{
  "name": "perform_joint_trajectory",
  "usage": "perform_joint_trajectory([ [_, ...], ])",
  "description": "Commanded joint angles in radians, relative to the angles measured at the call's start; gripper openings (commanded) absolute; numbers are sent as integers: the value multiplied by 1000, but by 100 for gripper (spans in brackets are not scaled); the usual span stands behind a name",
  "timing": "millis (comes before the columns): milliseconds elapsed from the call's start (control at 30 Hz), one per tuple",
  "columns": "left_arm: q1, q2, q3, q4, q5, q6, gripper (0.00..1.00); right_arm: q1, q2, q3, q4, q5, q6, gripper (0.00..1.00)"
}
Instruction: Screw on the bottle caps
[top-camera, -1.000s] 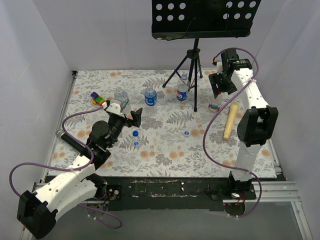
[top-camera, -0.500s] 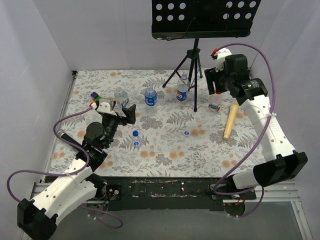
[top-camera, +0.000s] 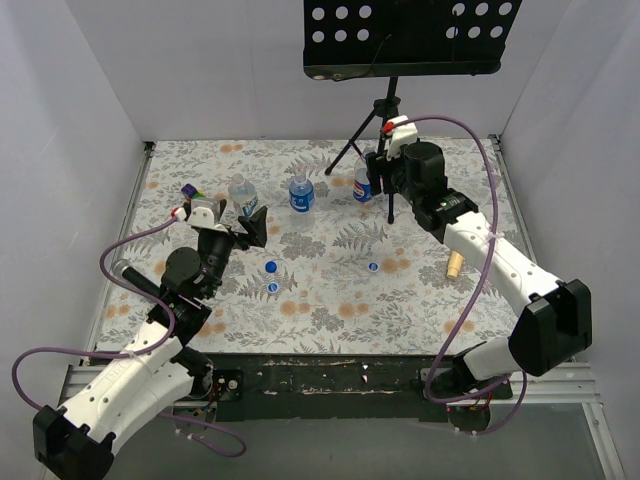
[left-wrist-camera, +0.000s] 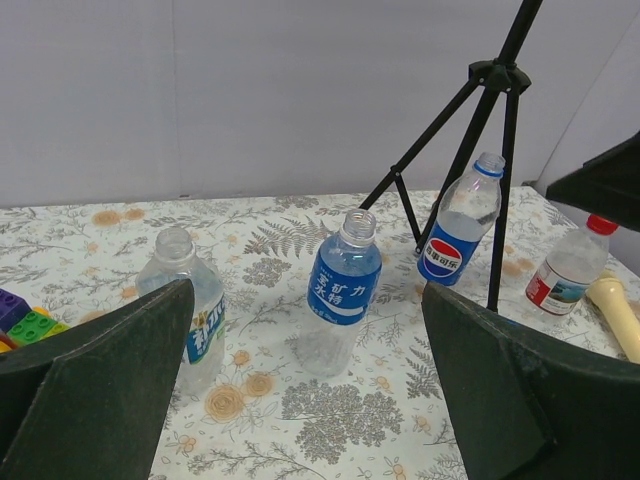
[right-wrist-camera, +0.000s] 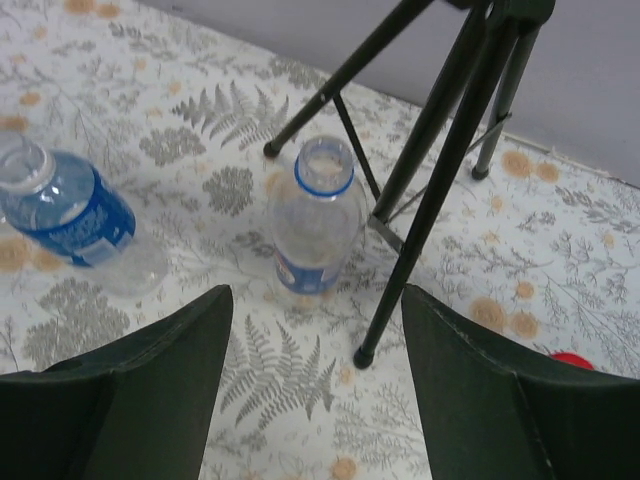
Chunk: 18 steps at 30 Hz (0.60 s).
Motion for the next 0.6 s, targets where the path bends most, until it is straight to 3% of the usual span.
perform_joint_trajectory([
  [0, 14, -6, 20, -2, 6, 7, 98, 7, 58, 46, 258, 57, 39, 74],
  [567, 23, -4, 21, -5, 59, 10, 98, 7, 248, 107, 424, 121, 80, 67],
])
